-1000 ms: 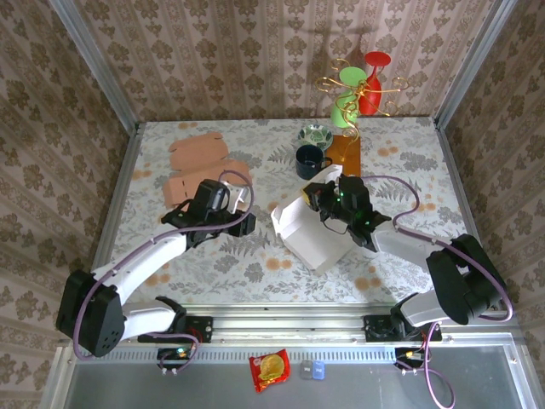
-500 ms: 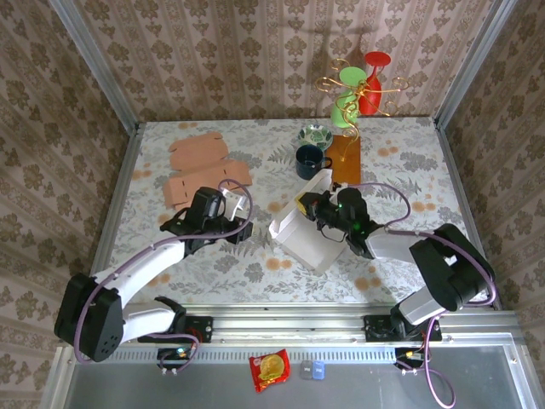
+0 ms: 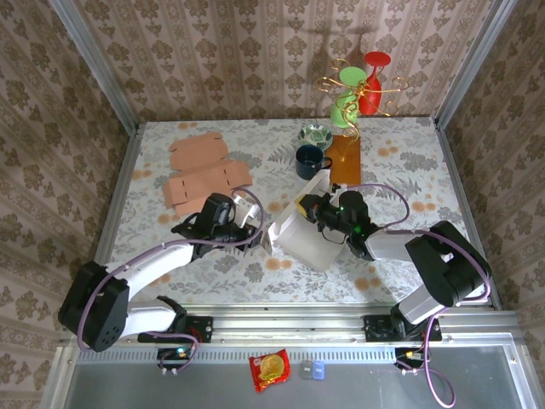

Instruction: Fold the paper box

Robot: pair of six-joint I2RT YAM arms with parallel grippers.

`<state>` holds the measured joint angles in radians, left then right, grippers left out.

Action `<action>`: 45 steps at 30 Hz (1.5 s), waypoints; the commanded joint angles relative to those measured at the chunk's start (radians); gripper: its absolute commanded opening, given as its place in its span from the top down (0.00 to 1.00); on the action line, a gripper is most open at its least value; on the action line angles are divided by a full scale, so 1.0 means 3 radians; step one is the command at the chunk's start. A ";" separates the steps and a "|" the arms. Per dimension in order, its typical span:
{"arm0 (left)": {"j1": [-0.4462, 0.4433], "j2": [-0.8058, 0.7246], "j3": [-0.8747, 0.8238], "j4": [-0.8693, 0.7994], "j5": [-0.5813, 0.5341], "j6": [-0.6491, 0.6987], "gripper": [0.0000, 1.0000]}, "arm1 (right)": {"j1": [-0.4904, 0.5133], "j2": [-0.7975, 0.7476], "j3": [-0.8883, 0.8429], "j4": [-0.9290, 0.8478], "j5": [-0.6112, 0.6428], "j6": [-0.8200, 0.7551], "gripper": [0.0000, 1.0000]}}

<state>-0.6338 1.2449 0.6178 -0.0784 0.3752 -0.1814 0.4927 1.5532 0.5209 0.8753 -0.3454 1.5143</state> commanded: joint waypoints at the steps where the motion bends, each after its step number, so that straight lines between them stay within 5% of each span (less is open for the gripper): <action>1: -0.0078 0.0050 -0.0063 0.0228 0.0117 0.0190 0.68 | -0.0006 0.0016 0.0017 -0.0203 -0.0035 -0.0072 1.00; 26: -0.0454 0.0358 0.0061 0.0466 -0.0105 0.0263 0.64 | -0.0005 0.0130 0.0112 -0.0104 0.0024 0.0080 1.00; 34: -0.0524 0.0405 0.0067 0.0547 -0.0478 0.0034 0.73 | 0.0011 0.0160 0.0095 -0.0013 0.0066 0.0144 1.00; 45: -0.0559 0.0427 0.0135 0.0583 -0.0548 -0.0078 0.79 | 0.0039 0.0222 0.0059 0.0143 0.0162 0.0266 1.00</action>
<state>-0.7925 1.3632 0.6281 0.0654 0.2340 -0.1768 0.4950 1.5913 0.5446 0.9108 -0.3229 1.5654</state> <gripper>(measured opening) 0.206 0.066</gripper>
